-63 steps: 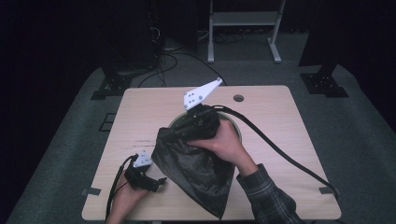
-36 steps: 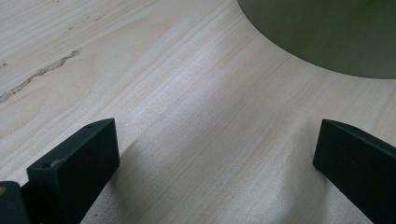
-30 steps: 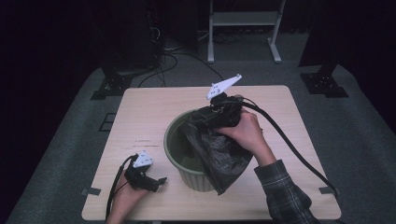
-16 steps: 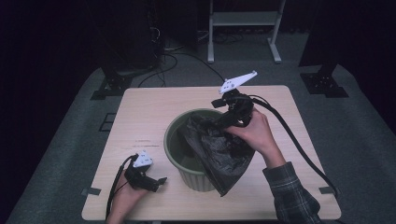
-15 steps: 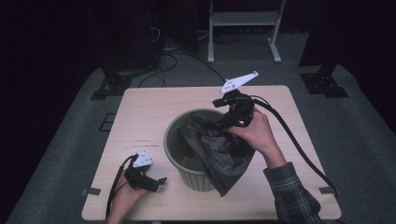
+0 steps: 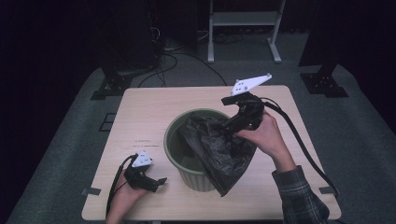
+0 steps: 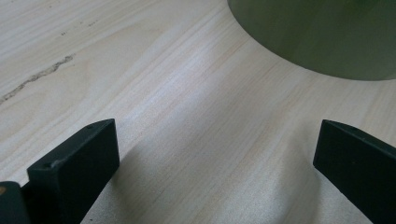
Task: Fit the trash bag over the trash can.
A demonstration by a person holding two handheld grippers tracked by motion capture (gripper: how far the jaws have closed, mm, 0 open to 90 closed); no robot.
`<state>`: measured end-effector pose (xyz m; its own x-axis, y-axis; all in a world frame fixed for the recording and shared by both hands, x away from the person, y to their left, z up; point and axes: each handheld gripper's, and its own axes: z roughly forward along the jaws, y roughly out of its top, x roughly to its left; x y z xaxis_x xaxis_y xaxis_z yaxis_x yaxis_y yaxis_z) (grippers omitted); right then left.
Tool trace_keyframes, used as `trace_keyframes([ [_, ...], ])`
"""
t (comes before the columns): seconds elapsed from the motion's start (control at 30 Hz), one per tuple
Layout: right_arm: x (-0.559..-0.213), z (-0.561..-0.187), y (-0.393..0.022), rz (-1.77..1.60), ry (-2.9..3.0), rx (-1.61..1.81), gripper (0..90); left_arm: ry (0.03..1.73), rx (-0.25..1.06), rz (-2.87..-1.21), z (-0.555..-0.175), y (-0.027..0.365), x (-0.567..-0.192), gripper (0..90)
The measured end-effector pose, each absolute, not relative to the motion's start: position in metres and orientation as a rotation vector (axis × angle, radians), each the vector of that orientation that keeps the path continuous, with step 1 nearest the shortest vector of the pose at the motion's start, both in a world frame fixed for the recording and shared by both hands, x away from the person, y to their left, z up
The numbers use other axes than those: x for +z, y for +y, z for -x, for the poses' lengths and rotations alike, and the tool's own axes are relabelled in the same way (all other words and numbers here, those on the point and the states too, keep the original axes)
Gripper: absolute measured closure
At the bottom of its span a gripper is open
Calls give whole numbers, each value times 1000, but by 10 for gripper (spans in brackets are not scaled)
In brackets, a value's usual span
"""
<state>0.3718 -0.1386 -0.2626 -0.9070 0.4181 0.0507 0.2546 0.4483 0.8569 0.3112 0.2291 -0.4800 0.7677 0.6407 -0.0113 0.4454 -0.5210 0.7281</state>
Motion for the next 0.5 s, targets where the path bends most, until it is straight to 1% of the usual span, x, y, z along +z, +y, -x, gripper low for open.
trace_keyframes([
  [0.27, -266, -373, -153, -613, 2511, 1474, 0, 775, 284, -2121, -310, 234, -456, 0],
  [0.5, -268, -374, -159, -634, 2508, 1477, 0, 722, 258, -2090, -307, 236, -433, 0],
])
